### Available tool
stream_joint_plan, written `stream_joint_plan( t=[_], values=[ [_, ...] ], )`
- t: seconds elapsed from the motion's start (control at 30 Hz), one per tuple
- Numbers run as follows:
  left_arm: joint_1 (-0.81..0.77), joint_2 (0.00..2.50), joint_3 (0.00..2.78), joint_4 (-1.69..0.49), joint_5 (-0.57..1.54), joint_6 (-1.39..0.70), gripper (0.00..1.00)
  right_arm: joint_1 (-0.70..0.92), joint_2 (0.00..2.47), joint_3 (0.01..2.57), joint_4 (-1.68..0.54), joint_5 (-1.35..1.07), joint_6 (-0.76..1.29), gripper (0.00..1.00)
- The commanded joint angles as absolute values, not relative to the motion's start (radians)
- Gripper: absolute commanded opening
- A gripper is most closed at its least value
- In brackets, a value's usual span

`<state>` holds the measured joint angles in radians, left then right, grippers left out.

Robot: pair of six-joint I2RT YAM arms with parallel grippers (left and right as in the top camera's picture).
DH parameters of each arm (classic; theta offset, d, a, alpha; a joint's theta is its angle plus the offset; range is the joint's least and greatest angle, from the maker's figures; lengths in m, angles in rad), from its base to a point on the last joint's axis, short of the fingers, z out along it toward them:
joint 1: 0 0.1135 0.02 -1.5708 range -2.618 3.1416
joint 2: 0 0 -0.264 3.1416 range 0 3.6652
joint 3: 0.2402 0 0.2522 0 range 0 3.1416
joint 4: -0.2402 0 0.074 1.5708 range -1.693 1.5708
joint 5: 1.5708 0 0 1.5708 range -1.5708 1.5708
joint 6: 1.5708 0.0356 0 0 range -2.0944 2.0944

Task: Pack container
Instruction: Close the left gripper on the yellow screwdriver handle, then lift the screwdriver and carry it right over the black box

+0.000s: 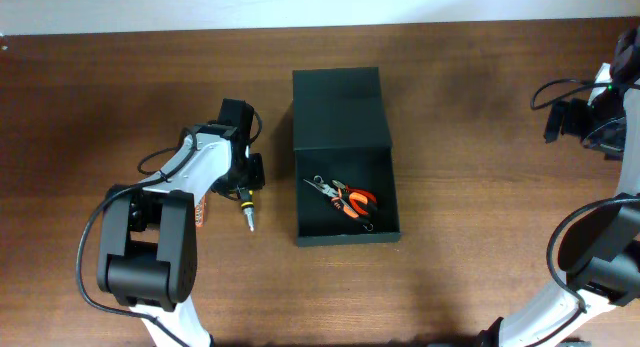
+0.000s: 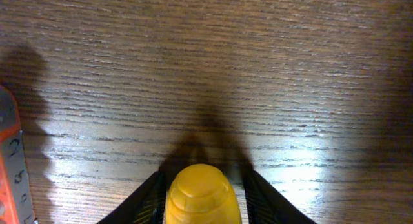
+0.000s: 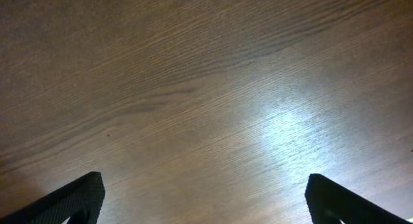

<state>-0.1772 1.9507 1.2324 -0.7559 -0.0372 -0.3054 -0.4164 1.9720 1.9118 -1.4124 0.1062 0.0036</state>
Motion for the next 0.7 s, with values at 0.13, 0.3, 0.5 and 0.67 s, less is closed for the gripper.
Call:
stream_joint_plan(
  t=[0.13, 0.3, 0.5, 0.67],
  values=[
    [-0.174, 1.98, 1.225, -0.768, -0.018, -0.302, 0.14, -0.419, 1.954, 1.908, -1.412, 0.105, 0.013, 0.99],
    [-0.174, 1.98, 1.225, -0.767, -0.018, -0.303, 0.12, -0.419, 1.954, 1.908, -1.412, 0.105, 0.013, 0.99],
    [-0.174, 1.98, 1.227, -0.767, -0.018, -0.302, 0.11, -0.419, 1.954, 1.908, -1.412, 0.105, 0.013, 0.99],
    [-0.174, 1.98, 1.28, -0.805, 0.004, -0.302, 0.02, -0.419, 1.954, 1.908, -1.412, 0.105, 0.013, 0.99]
  ],
)
